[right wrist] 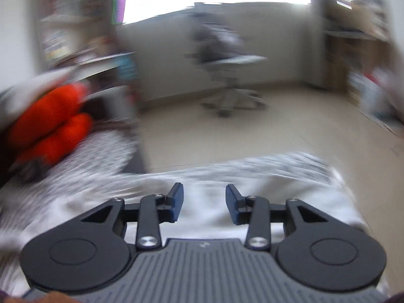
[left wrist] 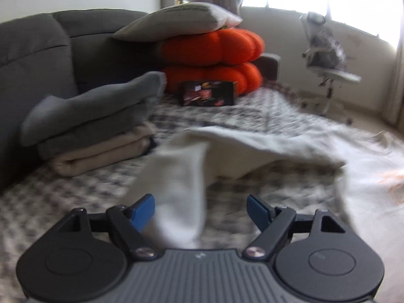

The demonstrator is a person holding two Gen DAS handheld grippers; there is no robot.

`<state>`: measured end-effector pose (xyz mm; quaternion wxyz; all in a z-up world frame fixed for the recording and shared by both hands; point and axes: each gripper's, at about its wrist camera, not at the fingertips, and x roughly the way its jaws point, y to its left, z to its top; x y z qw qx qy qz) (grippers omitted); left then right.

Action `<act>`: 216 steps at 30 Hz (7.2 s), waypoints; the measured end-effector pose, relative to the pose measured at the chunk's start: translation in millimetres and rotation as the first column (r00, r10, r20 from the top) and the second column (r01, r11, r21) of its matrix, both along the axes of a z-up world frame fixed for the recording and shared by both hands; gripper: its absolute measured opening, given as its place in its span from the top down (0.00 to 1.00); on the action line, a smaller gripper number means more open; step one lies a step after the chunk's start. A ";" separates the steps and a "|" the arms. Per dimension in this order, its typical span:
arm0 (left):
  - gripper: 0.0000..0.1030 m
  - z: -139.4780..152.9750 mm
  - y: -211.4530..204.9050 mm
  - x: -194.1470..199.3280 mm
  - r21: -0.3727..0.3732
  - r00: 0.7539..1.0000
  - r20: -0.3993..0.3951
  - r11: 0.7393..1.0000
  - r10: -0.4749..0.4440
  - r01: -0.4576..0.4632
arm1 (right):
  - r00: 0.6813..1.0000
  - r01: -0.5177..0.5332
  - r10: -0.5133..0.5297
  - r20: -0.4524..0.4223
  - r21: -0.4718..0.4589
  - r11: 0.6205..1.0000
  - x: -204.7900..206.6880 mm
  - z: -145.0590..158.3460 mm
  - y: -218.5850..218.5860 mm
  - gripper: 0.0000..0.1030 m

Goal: Fold clothes

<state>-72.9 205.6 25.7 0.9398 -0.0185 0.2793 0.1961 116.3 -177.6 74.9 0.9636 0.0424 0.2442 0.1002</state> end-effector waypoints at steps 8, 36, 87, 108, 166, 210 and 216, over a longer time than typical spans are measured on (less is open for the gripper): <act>0.17 -11.9 30.3 0.0 0.001 0.993 -0.104 0.999 0.052 -0.052 | 0.822 -0.542 0.570 0.000 -0.305 0.783 -38.3 -9.4 159.2 0.52; 0.14 -12.1 92.6 -55.2 -0.422 0.989 -0.040 0.895 0.140 -0.144 | 0.374 -0.716 0.924 -0.076 -0.657 0.236 -119.6 -72.6 278.2 0.94; 0.14 -1.3 115.4 -41.9 -0.636 0.966 -0.083 0.734 0.243 -0.239 | 0.542 -0.537 0.833 0.109 -0.717 0.444 -128.9 -99.1 326.2 0.84; 0.24 -15.3 92.7 -8.6 -0.837 0.960 -0.011 0.523 0.281 -0.163 | 0.602 -0.533 0.790 0.116 -0.679 0.506 -120.9 -102.1 315.0 0.71; 0.54 -56.4 108.9 -17.6 -0.910 0.916 -0.004 0.378 0.401 -0.169 | 0.606 -0.474 0.776 0.175 -0.704 0.529 -128.1 -103.5 309.8 0.61; 0.95 -59.6 141.9 -93.0 -0.848 0.700 0.197 0.478 0.686 -0.230 | 0.732 -0.638 0.681 0.027 -0.324 0.699 -139.3 -58.7 228.7 0.45; 0.95 -59.5 137.8 -98.0 -0.860 0.742 0.111 0.438 0.661 -0.261 | 0.755 -0.654 0.643 -0.126 -0.074 0.753 -127.6 -68.8 193.5 0.42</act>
